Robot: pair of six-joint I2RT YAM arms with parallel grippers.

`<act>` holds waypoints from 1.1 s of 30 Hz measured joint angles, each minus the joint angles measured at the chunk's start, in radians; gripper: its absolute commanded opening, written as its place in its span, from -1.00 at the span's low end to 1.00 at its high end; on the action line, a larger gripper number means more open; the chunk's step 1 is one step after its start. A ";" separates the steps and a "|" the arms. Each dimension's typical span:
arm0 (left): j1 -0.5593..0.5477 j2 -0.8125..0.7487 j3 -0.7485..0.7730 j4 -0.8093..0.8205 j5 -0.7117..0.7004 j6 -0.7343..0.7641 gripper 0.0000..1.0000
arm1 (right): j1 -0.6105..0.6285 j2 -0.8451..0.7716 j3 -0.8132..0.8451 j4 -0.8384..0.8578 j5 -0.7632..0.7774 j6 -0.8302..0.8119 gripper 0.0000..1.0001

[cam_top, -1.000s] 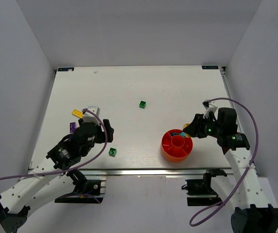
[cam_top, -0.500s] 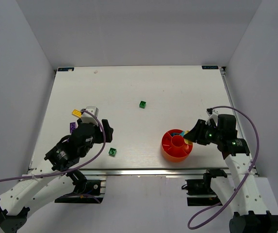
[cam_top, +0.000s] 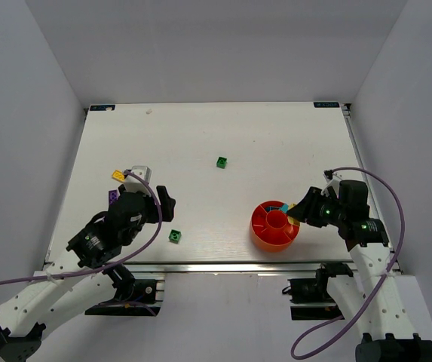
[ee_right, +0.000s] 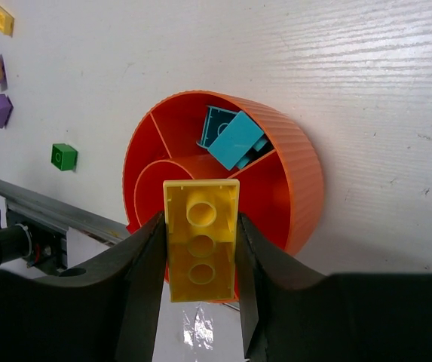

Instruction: Sort the legos into containers by color

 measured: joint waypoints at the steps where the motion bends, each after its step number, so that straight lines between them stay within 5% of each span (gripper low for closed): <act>1: 0.000 -0.002 0.000 0.000 0.001 0.000 0.78 | 0.000 -0.002 -0.003 -0.001 0.000 0.004 -1.00; 12: 0.000 -0.008 0.000 0.000 0.002 0.000 0.78 | 0.000 -0.023 -0.056 -0.032 0.026 0.021 -1.00; 16: 0.000 -0.013 0.000 0.000 0.002 0.000 0.78 | -0.001 -0.025 -0.056 -0.032 0.027 0.023 -0.54; 24: 0.000 -0.014 0.000 0.000 0.002 0.000 0.78 | -0.001 -0.025 -0.059 -0.031 0.026 0.024 0.04; 33: 0.000 -0.016 0.000 0.000 0.002 0.000 0.78 | -0.001 -0.025 -0.061 -0.030 0.025 0.029 0.22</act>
